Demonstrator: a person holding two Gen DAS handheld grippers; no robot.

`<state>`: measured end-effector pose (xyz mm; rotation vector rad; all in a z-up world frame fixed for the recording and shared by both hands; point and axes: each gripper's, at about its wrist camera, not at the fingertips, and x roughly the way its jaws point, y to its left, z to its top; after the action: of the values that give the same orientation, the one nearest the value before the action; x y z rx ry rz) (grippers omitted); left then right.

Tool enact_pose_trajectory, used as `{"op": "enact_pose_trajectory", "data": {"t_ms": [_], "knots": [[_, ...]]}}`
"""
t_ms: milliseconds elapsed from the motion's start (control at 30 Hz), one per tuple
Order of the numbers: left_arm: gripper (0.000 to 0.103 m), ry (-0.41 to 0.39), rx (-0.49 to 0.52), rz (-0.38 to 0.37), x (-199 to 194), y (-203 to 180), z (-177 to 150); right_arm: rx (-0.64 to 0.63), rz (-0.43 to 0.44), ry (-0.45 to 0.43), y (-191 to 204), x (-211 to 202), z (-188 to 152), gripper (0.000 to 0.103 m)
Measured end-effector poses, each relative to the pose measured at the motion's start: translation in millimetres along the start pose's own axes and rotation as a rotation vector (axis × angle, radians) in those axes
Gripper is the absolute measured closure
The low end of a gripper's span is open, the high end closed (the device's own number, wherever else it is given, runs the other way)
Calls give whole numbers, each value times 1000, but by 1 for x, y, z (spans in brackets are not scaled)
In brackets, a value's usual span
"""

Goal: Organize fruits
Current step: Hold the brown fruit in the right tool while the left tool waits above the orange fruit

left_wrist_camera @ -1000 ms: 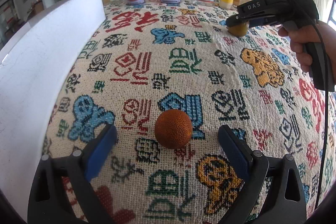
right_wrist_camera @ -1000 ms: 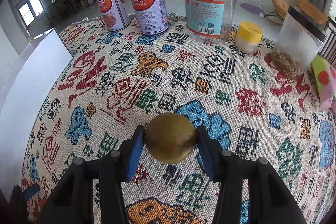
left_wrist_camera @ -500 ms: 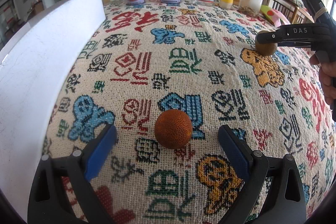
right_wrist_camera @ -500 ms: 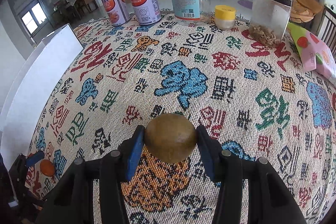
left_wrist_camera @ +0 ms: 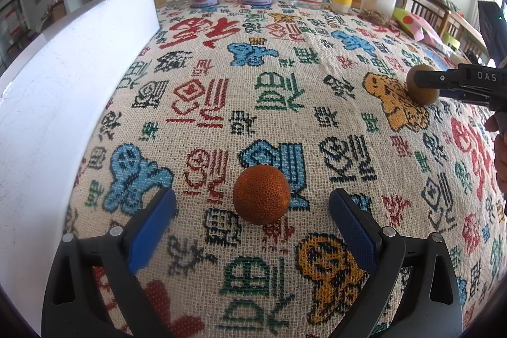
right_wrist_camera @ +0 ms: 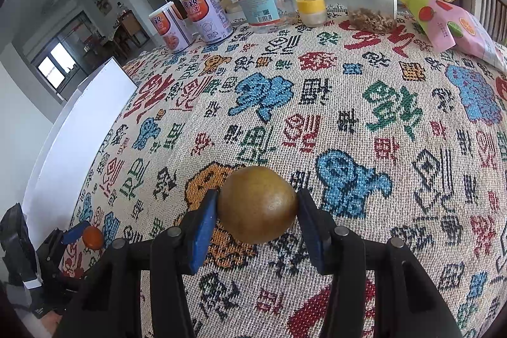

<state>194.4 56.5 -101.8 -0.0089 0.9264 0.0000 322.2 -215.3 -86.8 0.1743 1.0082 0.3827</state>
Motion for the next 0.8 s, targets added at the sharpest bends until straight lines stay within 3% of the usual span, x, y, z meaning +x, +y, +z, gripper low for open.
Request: {"op": "enact_pose_trajectory", "data": {"t_ms": [300,500,700,800], "knots": [[5,0,0,0,0,0,0,56,54,10,-7,3,-2,53],[5,0,-1,-1,0,1,0,251,173,28,-37,-5,-12,54],[5,0,0,-1,0,0,0,375,365,93,-49,-37,-48,53],[5,0,0,0,0,0,0,338,362,135,-41,-54,-76,53]]}}
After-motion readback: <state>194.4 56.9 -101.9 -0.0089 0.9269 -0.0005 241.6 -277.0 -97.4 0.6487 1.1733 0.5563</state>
